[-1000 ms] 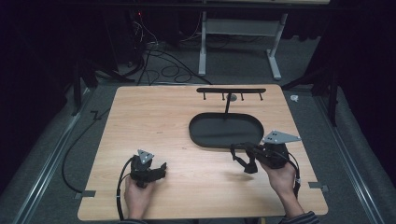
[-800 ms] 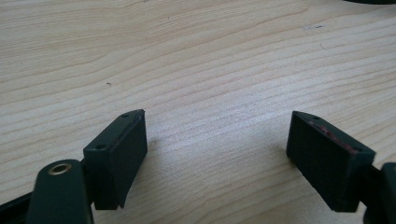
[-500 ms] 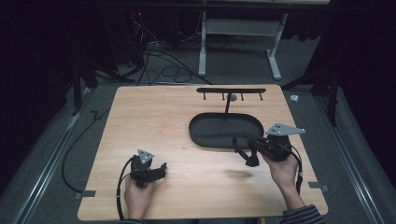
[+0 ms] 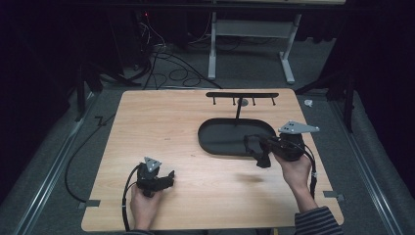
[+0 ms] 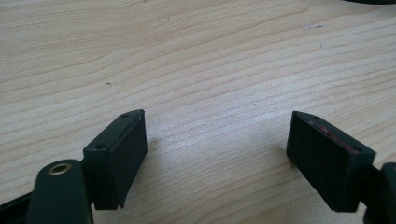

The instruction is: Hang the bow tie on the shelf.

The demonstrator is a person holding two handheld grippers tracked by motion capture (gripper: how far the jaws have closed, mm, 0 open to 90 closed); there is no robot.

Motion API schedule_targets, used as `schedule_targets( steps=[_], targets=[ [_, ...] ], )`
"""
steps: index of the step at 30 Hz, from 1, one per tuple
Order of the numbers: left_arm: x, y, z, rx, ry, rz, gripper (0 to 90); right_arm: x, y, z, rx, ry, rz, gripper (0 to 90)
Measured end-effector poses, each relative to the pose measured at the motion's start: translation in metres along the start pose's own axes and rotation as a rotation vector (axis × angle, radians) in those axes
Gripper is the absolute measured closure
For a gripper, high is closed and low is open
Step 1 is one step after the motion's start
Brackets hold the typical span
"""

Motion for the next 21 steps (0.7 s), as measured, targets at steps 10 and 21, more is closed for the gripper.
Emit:
schedule_targets(
  steps=[10, 21],
  targets=[
    [0.0, 0.0, 0.0, 0.0, 0.0, 0.0, 20.7, 0.0, -0.01, -0.012, 0.029, 0.012, -0.016, 90.0],
    [0.0, 0.0, 0.0, 0.0, 0.0, 0.0, 20.7, 0.004, -0.025, -0.024, 0.039, 0.041, -0.014, 90.0]
  ],
)
Point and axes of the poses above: each handheld gripper's, and its own axes: x roughly forward along the jaws, y roughly out of its underside, z roughly to its left, the point moved 7 cm from there along x, roughly forward along the jaws, and after that the axes turned 3 degrees about -x, right-handed, at the moved point
